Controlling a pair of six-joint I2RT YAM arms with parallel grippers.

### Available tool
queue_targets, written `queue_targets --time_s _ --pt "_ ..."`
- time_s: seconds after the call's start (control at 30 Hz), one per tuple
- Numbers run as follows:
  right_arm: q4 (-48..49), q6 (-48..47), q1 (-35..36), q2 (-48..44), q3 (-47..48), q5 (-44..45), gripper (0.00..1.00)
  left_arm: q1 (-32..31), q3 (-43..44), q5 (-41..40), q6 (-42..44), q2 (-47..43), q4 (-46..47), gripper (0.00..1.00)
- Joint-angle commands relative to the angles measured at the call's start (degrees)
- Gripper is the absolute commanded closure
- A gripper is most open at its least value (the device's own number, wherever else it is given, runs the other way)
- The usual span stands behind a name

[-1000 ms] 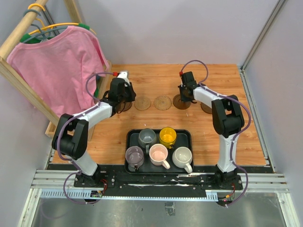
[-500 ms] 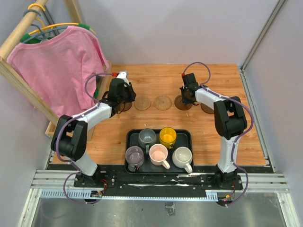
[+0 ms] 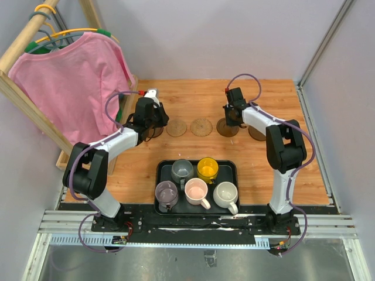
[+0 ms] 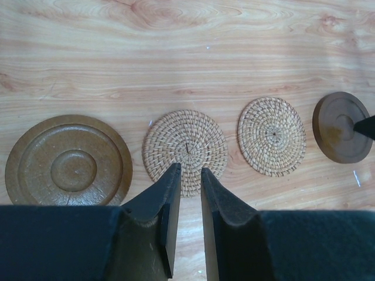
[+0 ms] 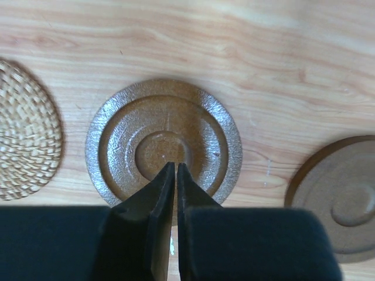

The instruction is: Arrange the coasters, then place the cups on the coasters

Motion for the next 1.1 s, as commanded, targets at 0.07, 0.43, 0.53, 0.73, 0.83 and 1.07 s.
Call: queue_targets --time_s 0.07,0.43,0.53,0.73,0.83,1.07 --pt "-1.05 -2.3 -0.92 -7.32 5.21 4.55 0.92 0.31 -0.45 1.24 -0.41 -3.13 2.57 0.74" --pt "-4.15 2.29 -6.53 -14.72 -5.01 9.82 0.91 0.28 -3.37 2.71 -0.85 -7.81 3.37 0.73" --pt "-4.59 2.86 -8.91 -15.13 -7.43 10.06 0.91 0.27 -3.71 4.0 -1.21 -8.14 3.79 0.72" --pt "-5.36 2.87 -11.34 -13.66 -8.78 11.54 0.91 0.29 -4.37 5.44 -1.59 -8.07 4.47 0.72" --pt "-5.41 2.9 -11.94 -12.53 -8.58 12.02 0.91 0.28 -4.54 5.72 -1.48 -7.79 4.56 0.72" --pt "-6.07 3.78 -13.43 -8.59 -7.57 11.65 0.92 0.33 -4.72 6.36 -1.67 -7.18 4.56 0.72"
